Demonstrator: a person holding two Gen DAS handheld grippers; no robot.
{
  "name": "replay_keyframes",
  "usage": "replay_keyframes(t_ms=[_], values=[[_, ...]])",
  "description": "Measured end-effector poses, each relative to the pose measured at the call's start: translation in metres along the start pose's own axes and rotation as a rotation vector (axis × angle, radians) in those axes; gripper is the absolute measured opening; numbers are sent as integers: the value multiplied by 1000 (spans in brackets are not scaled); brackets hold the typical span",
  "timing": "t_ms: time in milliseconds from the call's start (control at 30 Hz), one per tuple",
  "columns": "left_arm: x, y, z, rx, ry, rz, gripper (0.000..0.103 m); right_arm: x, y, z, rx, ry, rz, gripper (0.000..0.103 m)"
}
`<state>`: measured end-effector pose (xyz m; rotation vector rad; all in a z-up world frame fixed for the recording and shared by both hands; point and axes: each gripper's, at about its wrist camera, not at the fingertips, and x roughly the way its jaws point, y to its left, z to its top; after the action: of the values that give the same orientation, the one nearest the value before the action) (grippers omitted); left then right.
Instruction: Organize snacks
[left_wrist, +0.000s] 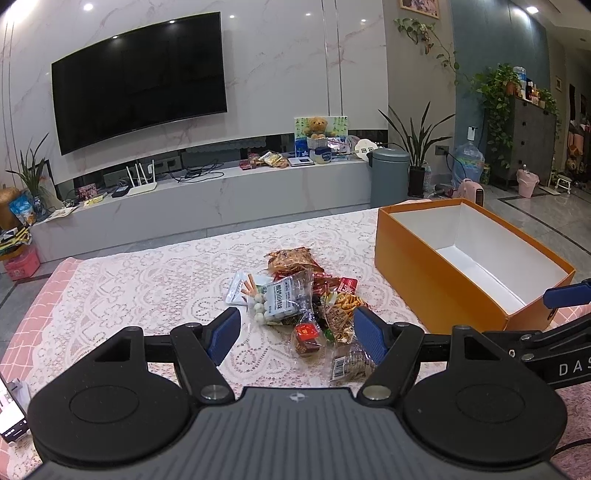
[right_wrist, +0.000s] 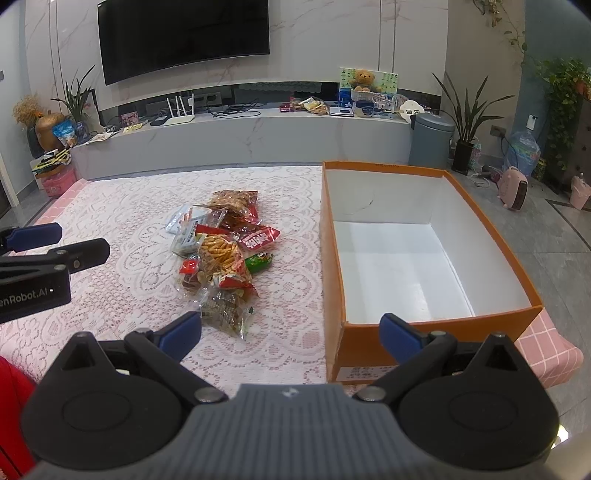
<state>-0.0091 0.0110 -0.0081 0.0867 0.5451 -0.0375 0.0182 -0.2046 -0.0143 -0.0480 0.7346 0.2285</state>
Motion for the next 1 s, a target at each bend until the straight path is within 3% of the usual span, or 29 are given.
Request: replay_keyframes(t_ms=[300,500,633,733,833,1000], values=[[7,4,-3,12,25,-20,82,5,2,1,-10,4,5,100],[21,13,-5,11,46,-48,81,12,11,7,-52,-56,63,99],[36,23,-6,-26,94,-77,79,26,23,13,-90,-84,82,86],[50,34,-7,-80,137,-125,63,44,30,17,-114,-81,93,72],[65,43,-6,-108,184,-164,60,66,33,20,-120,-49,122,66],[90,52,-4,-149,224,-192,60,95,43,28,-142,-24,185,64]])
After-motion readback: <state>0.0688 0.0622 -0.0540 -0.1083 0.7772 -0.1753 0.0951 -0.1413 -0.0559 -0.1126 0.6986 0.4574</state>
